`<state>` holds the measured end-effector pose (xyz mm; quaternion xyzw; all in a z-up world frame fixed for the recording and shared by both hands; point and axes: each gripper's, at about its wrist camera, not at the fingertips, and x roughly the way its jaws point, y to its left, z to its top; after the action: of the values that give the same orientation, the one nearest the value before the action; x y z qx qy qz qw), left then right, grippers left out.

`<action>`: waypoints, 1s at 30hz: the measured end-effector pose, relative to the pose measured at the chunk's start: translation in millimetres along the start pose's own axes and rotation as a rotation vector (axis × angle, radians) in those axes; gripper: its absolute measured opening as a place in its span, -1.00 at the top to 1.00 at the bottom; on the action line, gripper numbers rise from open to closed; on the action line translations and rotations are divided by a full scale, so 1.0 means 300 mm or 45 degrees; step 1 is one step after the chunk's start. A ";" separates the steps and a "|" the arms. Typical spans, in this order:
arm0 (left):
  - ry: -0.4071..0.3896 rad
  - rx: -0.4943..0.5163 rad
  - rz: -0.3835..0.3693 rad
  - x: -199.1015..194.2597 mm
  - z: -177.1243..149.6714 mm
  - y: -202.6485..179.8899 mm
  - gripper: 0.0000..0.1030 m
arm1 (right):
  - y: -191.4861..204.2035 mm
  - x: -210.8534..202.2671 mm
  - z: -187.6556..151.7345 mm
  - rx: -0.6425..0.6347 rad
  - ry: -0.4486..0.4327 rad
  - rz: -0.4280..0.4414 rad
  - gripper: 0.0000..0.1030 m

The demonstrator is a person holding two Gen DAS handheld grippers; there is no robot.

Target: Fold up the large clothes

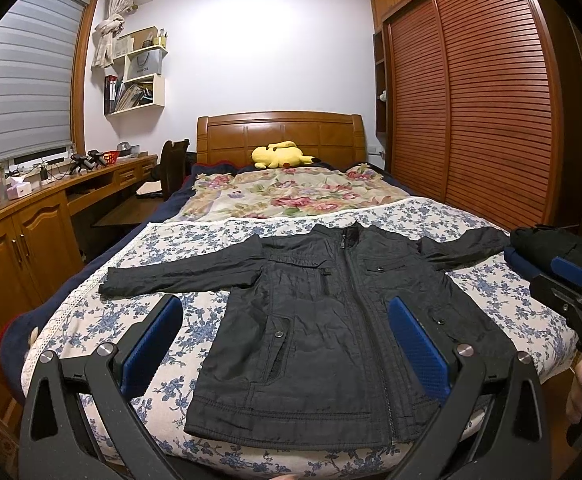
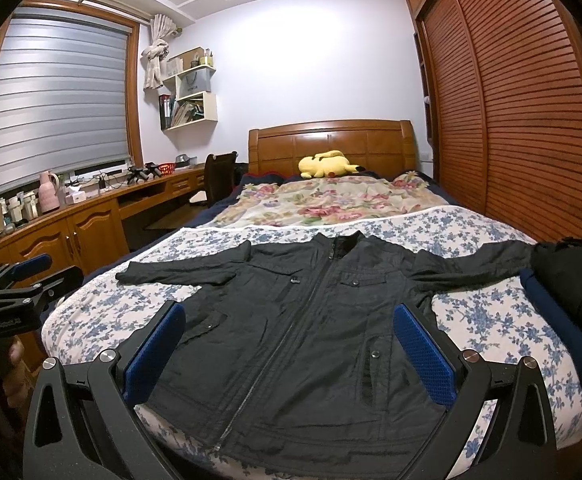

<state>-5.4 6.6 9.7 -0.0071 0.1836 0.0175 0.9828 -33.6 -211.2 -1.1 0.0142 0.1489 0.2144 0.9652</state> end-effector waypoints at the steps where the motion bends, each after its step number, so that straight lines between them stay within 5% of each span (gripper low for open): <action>1: 0.000 0.001 0.000 -0.002 0.002 0.003 -0.99 | 0.000 0.000 0.000 -0.001 0.000 -0.002 -1.00; 16: 0.017 0.002 0.000 0.016 0.008 -0.006 -0.99 | 0.000 0.009 -0.005 0.000 0.009 0.003 -1.00; 30: 0.132 -0.041 0.054 0.162 -0.109 0.081 -0.99 | 0.011 0.158 -0.014 -0.013 0.114 0.044 -1.00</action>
<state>27.1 31.8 -38.5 -0.0201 0.2343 0.0410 0.9711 4.6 -188.5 -18.2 0.0020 0.1906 0.2322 0.9538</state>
